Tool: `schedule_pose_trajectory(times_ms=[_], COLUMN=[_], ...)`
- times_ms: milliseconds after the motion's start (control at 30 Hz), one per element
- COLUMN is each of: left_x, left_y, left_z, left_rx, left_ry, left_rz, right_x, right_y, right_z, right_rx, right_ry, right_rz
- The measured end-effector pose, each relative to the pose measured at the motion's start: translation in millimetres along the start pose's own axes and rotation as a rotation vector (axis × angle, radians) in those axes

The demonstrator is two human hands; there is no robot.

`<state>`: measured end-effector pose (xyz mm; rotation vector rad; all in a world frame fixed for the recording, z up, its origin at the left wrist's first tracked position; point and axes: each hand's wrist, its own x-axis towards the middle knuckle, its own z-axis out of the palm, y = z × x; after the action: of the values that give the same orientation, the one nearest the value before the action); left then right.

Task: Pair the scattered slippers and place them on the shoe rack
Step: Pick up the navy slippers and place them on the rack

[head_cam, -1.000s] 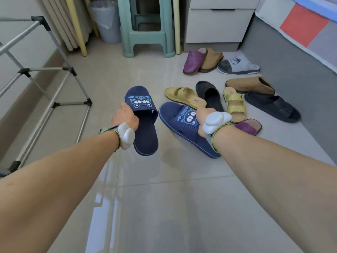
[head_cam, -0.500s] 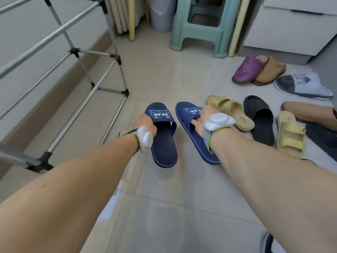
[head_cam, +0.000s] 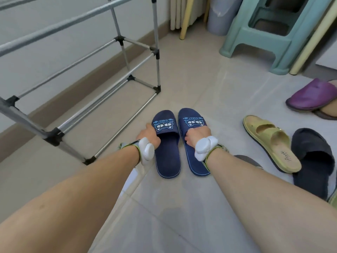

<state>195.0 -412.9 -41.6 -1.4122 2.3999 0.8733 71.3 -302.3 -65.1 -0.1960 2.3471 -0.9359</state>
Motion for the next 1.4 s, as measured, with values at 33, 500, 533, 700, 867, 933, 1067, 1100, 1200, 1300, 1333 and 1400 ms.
schedule_pose_trajectory(times_ms=[33, 500, 533, 700, 867, 933, 1067, 1100, 1200, 1300, 1333, 1400], left_x=[1, -38, -38, -49, -67, -67, -71, -72, -77, -76, -77, -72], left_y=[-2, -6, -6, -9, -28, -39, -69, -76, -93, -106, -107, -115], left_z=[0, -58, -63, -71, -76, -78, -87, -87, -79, -66, -63, -57], left_rx=[-0.009, 0.605, 0.623, 0.913, 1.117, 1.091, 1.022, 1.001, 0.927, 0.816, 0.765, 0.691], left_ry=[0.000, -0.153, -0.157, -0.040, 0.168, 0.196, 0.225, 0.229, 0.248, 0.304, 0.343, 0.384], left_rz=[0.005, 0.276, 0.260, 0.722, 1.051, 0.934, 0.785, 0.749, 0.613, 0.428, 0.387, 0.285], right_x=[-1, -7, -9, -10, -29, -40, -62, -66, -74, -75, -75, -73], right_y=[5, 6, 1, -22, -68, -84, -97, -98, -100, -103, -105, -118], right_z=[4, 44, 46, 44, 40, 43, 58, 63, 82, 103, 106, 124], right_rx=[-0.025, -0.025, -0.018, -0.029, -0.056, -0.044, -0.050, -0.058, -0.066, -0.096, -0.102, -0.122], right_ry=[-0.015, 0.191, 0.220, 0.232, 0.217, 0.214, 0.173, 0.158, 0.100, 0.032, 0.019, -0.009], right_rz=[-0.015, -0.172, -0.190, -0.348, -0.524, -0.577, -0.649, -0.658, -0.658, -0.680, -0.691, -0.718])
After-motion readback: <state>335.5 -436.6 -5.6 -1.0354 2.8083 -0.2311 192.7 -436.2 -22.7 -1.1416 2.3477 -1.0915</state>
